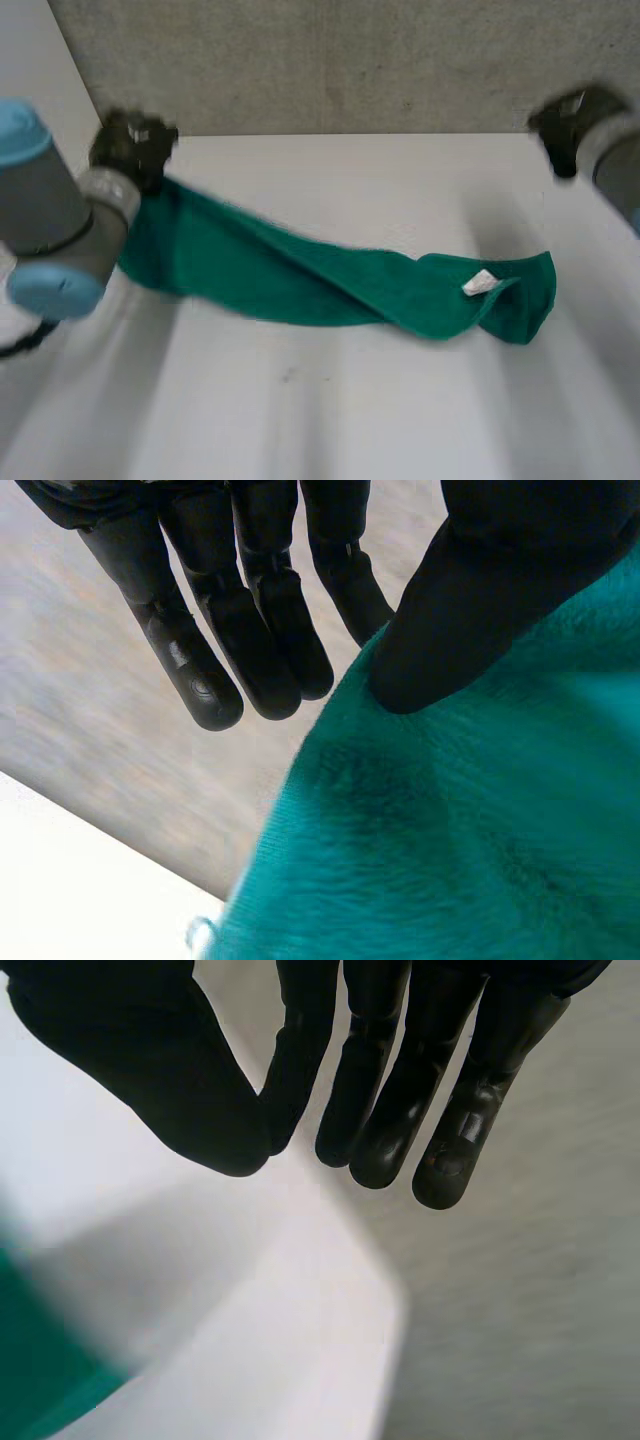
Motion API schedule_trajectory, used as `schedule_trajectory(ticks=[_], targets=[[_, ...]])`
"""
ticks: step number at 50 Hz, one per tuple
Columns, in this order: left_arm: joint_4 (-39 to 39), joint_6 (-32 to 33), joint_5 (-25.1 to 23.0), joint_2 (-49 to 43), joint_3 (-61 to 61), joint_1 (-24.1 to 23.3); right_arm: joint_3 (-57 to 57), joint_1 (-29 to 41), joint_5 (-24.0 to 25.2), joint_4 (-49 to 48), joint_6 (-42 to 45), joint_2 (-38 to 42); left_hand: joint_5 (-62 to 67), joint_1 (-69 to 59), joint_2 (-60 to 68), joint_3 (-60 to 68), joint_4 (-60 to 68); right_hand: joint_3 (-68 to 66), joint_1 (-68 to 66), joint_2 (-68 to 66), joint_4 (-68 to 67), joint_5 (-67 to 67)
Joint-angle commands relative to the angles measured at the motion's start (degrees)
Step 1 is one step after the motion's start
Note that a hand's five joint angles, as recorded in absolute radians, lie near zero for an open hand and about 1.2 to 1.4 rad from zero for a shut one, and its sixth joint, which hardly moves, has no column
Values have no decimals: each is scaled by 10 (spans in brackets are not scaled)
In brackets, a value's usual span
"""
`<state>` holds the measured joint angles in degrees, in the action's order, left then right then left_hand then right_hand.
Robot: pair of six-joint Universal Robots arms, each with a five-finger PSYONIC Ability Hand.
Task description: Fold the towel.
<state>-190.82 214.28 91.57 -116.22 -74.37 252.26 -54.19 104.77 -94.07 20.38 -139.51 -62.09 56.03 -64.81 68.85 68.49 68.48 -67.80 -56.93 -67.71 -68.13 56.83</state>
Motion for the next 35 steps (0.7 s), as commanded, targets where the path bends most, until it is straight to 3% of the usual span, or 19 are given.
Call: schedule_trajectory(ticks=[1,4,7,9,14,20,24,27,35], targets=[[-116,2,23,-15,222,-16,256,-1,-20,-113,-83,9,140,-152,112,115,115,-122,-231,-123,-119,132],[-137,2,21,14,208,-33,241,4,-18,-106,-84,9,140,-152,112,115,115,-122,-231,-123,-119,132],[-135,2,19,41,132,-48,157,17,-18,-64,-90,-6,140,-152,112,115,115,240,131,239,243,-230],[-138,1,18,56,85,-52,66,37,-16,-34,-94,-32,140,-152,112,115,115,403,294,402,406,-393],[-149,2,17,76,-36,-56,-131,60,-1,-53,-111,-75,140,-152,112,115,115,443,334,442,446,-433],[-162,2,19,76,-78,-49,-300,67,46,-143,-175,-126,140,-152,112,115,115,426,317,425,429,-416],[-162,3,24,80,-79,-45,-327,78,59,-154,-220,-128,140,-152,112,115,115,424,315,423,427,-414],[-159,3,25,86,-74,-44,-344,103,70,-152,-315,-119,140,-152,112,115,115,411,302,410,414,-401],[-132,1,23,210,-53,-68,-334,151,93,-148,-470,-48,140,-152,112,115,115,441,332,440,444,-431]])
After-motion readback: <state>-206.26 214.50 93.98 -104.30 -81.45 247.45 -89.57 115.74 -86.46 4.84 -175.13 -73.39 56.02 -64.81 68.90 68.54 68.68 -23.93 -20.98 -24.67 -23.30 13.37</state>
